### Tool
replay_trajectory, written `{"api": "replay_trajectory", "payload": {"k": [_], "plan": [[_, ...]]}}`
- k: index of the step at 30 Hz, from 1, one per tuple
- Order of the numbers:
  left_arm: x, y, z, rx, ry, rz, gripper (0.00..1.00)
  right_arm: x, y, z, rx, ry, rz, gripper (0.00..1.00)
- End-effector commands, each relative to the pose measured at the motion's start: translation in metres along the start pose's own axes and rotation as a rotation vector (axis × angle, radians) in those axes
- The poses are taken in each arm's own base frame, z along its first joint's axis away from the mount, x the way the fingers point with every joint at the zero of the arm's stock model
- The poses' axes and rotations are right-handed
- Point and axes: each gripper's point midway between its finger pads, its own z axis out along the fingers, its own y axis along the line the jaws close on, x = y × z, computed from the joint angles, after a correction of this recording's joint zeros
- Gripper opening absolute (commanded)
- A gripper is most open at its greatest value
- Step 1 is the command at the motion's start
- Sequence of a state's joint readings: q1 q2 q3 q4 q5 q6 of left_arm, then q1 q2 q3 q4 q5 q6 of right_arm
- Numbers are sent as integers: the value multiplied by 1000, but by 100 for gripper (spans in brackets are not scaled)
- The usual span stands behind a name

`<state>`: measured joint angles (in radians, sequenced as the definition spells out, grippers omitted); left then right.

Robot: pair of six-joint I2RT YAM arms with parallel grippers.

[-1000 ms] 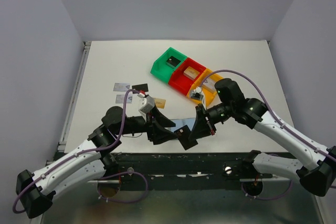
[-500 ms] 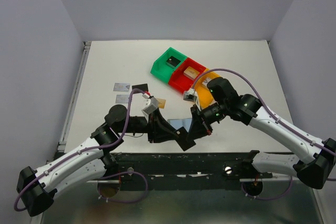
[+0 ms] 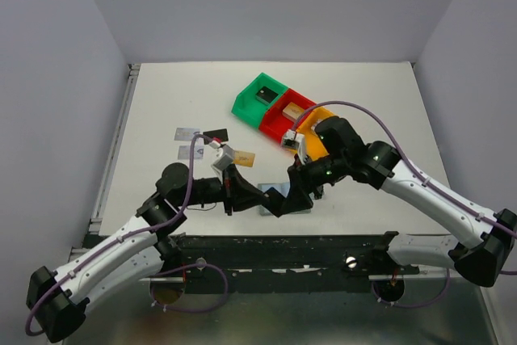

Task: Take the credit cards out of the card holder
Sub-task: Place the credit card at the center of the board.

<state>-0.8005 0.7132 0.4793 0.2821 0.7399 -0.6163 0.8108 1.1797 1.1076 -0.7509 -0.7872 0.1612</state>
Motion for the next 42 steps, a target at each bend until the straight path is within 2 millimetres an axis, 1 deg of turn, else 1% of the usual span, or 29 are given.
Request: {"api": "replay_trajectory", "payload": {"k": [1, 2, 4, 5, 7, 9, 11, 13, 19, 22, 24, 26, 31, 34, 42], "plan": [[-25, 53, -31, -293, -188, -58, 0, -29, -34, -16, 265, -128, 82, 73], [-31, 66, -42, -367, -226, -83, 0, -32, -41, -21, 316, -155, 96, 74], [-36, 96, -65, -530, -287, -142, 0, -39, -49, -33, 389, -215, 117, 74], [-39, 112, -80, -627, -322, -182, 0, -41, -53, -38, 421, -242, 125, 74], [-35, 143, -108, -798, -382, -294, 0, -46, -56, -46, 458, -300, 132, 74], [-29, 165, -125, -865, -429, -394, 0, -47, -59, -51, 489, -340, 138, 74], [-21, 188, -143, -948, -464, -469, 0, -41, -64, -49, 496, -349, 153, 74], [-14, 208, -155, -1002, -480, -524, 0, -35, -66, -47, 492, -352, 166, 74], [-13, 250, -184, -1140, -496, -566, 0, -17, -72, -36, 464, -354, 202, 73], [-15, 267, -193, -1190, -492, -584, 0, -13, -72, -36, 461, -361, 208, 73], [-20, 276, -195, -1204, -490, -577, 0, -10, -73, -36, 464, -365, 213, 73], [-20, 286, -198, -1226, -480, -579, 0, -8, -73, -37, 464, -372, 213, 73], [-13, 307, -204, -1271, -477, -602, 0, -4, -73, -36, 461, -375, 221, 73], [-6, 320, -205, -1287, -460, -616, 0, -2, -73, -35, 457, -376, 223, 73], [5, 339, -204, -1291, -439, -640, 0, -2, -74, -36, 464, -377, 215, 73]]}}
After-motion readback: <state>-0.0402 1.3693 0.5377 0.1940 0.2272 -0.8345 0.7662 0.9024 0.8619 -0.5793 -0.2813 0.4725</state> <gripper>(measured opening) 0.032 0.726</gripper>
